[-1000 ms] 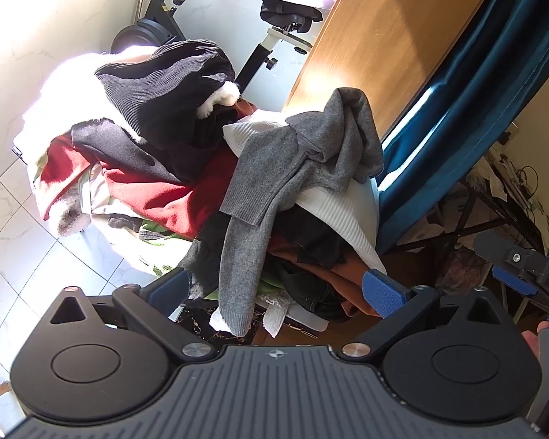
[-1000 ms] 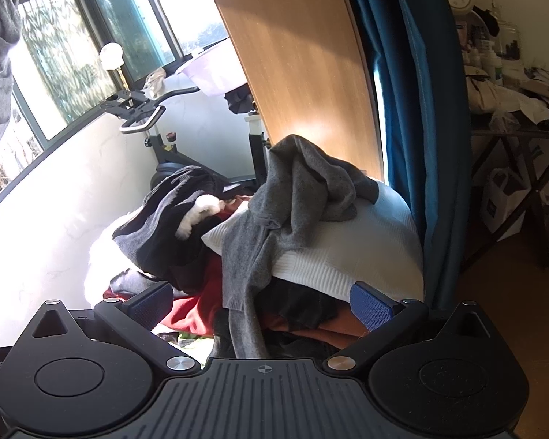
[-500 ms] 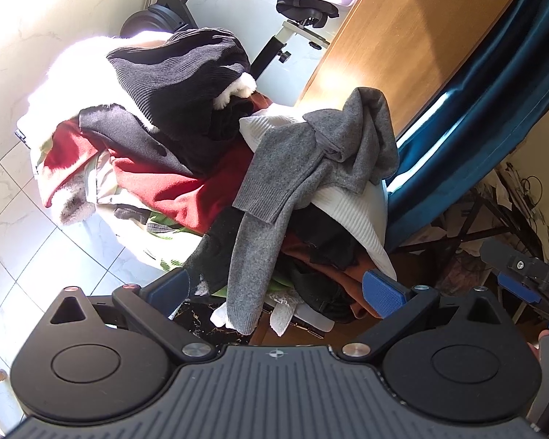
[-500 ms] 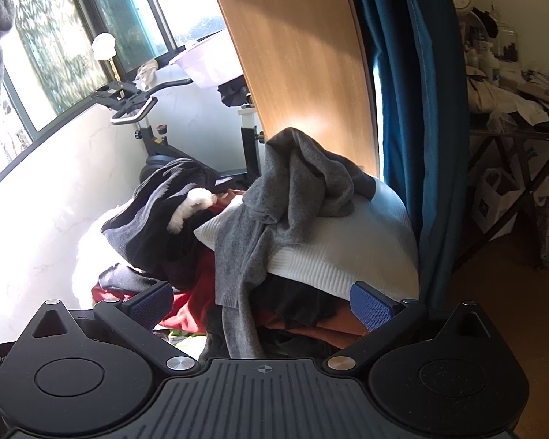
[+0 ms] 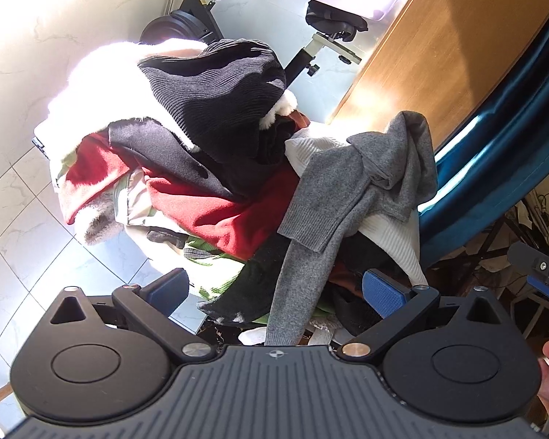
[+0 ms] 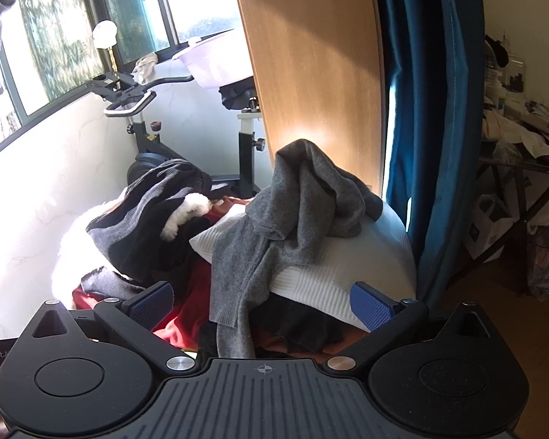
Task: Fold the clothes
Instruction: 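Move both grippers toward the grey sweater on top of the clothes pile, then lower both open grippers onto the grey sweater's edge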
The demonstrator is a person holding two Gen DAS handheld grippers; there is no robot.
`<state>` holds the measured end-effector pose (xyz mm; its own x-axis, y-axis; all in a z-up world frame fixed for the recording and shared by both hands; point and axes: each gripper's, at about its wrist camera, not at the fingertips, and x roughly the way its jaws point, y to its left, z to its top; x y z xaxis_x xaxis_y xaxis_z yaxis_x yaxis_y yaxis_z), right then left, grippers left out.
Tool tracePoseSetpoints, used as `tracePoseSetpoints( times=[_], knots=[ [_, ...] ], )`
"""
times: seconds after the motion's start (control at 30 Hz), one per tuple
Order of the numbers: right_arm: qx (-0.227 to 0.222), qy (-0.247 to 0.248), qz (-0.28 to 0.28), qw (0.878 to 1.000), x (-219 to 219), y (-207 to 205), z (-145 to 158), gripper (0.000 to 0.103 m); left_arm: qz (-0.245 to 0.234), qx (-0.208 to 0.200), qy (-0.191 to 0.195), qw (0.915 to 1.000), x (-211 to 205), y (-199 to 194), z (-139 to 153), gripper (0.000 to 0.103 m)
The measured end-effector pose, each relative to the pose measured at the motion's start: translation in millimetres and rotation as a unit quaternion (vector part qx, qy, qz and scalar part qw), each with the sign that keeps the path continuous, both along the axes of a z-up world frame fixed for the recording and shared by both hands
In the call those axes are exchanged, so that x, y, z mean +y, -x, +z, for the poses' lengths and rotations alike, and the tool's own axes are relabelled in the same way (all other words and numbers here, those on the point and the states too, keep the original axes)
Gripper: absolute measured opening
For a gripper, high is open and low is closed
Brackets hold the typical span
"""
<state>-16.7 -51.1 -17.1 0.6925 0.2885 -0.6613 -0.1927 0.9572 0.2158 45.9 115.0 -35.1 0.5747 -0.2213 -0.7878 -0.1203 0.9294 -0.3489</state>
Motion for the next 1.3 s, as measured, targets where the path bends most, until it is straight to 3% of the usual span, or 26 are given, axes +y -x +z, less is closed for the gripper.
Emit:
tracePoseSetpoints(
  times=[0.33, 0.6, 0.77, 1.03, 1.3],
  knots=[
    [0.018, 0.007, 0.03, 0.999, 47.5, -12.9, -9.0, 0.102, 0.04, -0.008, 0.034, 0.9986, 40.5, -3.5, -12.0, 0.103],
    [0.021, 0.011, 0.019, 1.0, 46.5, -40.2, -19.1, 0.102, 0.027, -0.002, -0.003, 0.9996, 33.9, -28.9, -13.1, 0.103],
    [0.026, -0.003, 0.01, 1.0, 40.2, -80.0, -30.3, 0.102, 0.031, 0.008, 0.019, 0.9993, 30.2, -67.5, -12.9, 0.103],
    [0.045, -0.03, 0.006, 0.998, 40.7, -173.2, -53.3, 0.102, 0.048, -0.009, -0.005, 0.9988, 13.2, -150.8, 0.8, 0.103],
    [0.062, -0.029, 0.025, 0.997, 44.3, -239.9, -72.8, 0.102, 0.021, 0.012, -0.041, 0.9989, -28.5, -224.9, -15.7, 0.103]
  ],
)
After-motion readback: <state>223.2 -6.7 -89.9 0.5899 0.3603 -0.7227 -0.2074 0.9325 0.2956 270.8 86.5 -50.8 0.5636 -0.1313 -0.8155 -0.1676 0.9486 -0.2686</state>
